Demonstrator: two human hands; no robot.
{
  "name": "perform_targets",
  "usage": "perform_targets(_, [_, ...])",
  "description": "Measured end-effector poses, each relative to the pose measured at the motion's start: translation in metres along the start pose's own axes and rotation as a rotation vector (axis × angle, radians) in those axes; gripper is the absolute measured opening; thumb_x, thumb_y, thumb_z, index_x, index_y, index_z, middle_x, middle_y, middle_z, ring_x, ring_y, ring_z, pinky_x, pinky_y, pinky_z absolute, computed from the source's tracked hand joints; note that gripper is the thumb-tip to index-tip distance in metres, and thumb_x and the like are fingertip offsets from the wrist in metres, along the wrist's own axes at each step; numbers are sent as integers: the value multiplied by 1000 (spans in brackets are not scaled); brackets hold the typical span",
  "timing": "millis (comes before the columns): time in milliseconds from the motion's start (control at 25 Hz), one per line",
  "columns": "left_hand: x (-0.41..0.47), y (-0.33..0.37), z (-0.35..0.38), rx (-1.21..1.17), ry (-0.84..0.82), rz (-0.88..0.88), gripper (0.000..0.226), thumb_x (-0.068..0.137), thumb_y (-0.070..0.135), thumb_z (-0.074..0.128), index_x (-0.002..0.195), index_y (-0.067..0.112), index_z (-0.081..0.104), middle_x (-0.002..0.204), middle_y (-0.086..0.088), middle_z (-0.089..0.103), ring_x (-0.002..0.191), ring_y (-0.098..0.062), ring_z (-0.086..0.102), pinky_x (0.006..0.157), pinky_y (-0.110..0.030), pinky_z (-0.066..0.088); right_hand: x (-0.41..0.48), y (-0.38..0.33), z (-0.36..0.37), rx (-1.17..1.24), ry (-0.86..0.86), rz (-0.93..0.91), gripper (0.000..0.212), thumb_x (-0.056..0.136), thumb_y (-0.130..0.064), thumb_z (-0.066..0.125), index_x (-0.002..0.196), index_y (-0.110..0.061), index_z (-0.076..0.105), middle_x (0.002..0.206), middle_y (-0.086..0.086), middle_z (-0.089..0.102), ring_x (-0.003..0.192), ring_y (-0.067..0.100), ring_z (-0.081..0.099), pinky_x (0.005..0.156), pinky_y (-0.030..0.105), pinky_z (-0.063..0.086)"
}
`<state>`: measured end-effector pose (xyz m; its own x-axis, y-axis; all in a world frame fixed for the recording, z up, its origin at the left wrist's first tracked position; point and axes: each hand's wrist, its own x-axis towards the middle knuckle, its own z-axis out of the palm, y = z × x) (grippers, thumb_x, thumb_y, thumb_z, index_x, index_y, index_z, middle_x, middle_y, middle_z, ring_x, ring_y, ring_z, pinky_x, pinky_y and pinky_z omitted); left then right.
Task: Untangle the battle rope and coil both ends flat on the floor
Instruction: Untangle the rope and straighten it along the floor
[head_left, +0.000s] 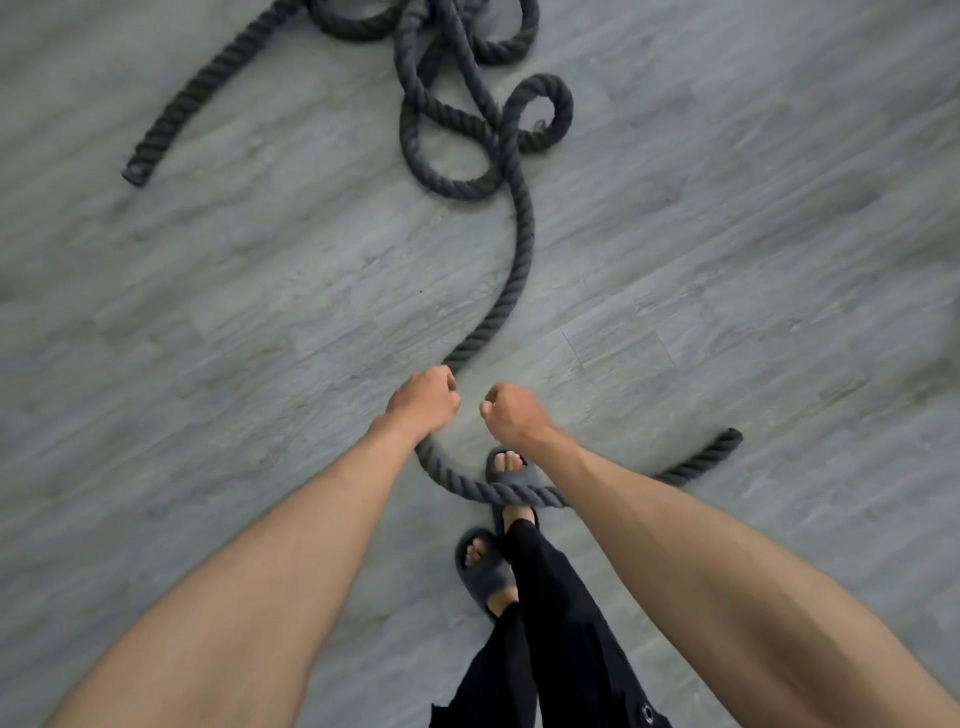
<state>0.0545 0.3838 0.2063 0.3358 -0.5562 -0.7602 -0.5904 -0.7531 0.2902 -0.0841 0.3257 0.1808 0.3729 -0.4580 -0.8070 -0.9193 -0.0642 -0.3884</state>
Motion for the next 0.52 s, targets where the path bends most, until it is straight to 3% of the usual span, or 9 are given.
perform_targets(160, [16,3,-79,18,-8,-62,21,90,20,52,108,19,63,119,-12,66,109,-31,61,90,-34,48,14,-47,-55,-59,-25,-52,33,100,-26,44,120,-5,60,125,19,64,114,38,59,93,41,50])
perform_targets(280, [22,17,-146,20,33,-61,23,92,21,52,111,18,65,120,-13,66,112,-31,61,93,-35,47,17,-90,-106,-139,-57,-101,28,97,-25,42,107,-5,60,122,22,64,110,40,61,87,40,48])
perform_targets(520, [72,31,-269,79,46,27,25,92,22,52,114,18,63,122,-13,66,114,-32,60,95,-36,47,59,-201,-193,-296,-21,-192,29,98,-21,40,111,-2,58,121,26,63,110,42,60,76,36,38])
